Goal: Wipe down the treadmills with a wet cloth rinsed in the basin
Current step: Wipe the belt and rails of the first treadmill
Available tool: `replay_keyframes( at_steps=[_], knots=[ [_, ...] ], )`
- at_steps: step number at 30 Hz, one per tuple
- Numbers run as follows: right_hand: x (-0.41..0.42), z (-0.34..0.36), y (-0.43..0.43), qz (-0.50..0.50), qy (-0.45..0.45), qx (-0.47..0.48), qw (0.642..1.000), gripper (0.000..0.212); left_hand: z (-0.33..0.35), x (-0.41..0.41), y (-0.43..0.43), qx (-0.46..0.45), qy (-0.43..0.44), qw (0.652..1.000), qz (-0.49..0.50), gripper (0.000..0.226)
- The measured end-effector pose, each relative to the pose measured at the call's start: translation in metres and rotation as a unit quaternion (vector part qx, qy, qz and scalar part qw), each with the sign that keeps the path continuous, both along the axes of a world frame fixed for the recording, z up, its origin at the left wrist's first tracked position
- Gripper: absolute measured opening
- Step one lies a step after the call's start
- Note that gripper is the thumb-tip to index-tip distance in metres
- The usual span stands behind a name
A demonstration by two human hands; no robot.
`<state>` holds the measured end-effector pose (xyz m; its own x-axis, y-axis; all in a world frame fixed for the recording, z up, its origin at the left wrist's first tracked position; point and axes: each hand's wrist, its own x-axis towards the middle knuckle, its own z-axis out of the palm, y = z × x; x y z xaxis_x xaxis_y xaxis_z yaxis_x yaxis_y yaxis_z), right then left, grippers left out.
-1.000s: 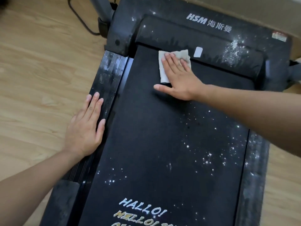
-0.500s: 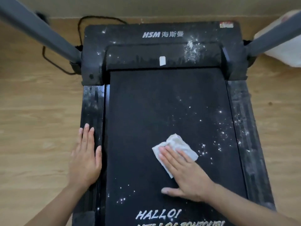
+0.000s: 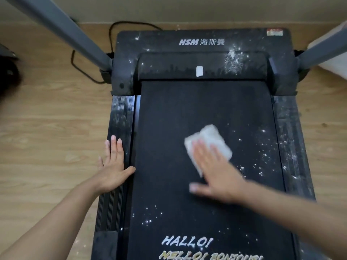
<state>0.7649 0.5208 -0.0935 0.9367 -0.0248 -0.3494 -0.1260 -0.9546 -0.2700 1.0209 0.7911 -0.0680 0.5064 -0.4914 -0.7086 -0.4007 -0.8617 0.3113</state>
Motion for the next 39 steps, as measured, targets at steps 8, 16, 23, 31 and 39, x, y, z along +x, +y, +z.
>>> replay_keyframes(
  at_steps=[8, 16, 23, 31, 39],
  knots=[
    [0.037, 0.002, -0.069, -0.079, -0.053, -0.041, 0.995, 0.105, 0.007, -0.019, -0.008, 0.034, -0.071, 0.997, -0.001, 0.153],
    [0.060, 0.002, -0.083, -0.215, -0.012, -0.040, 0.976, 0.117, 0.021, -0.024, -0.055, 0.131, -0.174, 0.976, -0.005, 0.158],
    [-0.109, 0.003, 0.030, -0.111, -0.037, -0.056, 0.992, 0.104, 0.024, -0.022, -0.048, 0.112, -0.186, 0.976, -0.033, 0.149],
    [0.095, 0.000, -0.144, -0.330, -0.024, -0.071, 0.941, 0.116, 0.020, -0.027, -0.056, 0.160, -0.208, 0.964, -0.046, 0.150],
    [-0.080, 0.003, 0.025, -0.128, -0.027, -0.058, 0.990, 0.114, 0.020, -0.026, -0.059, 0.181, -0.229, 0.953, -0.076, 0.147]
  ],
)
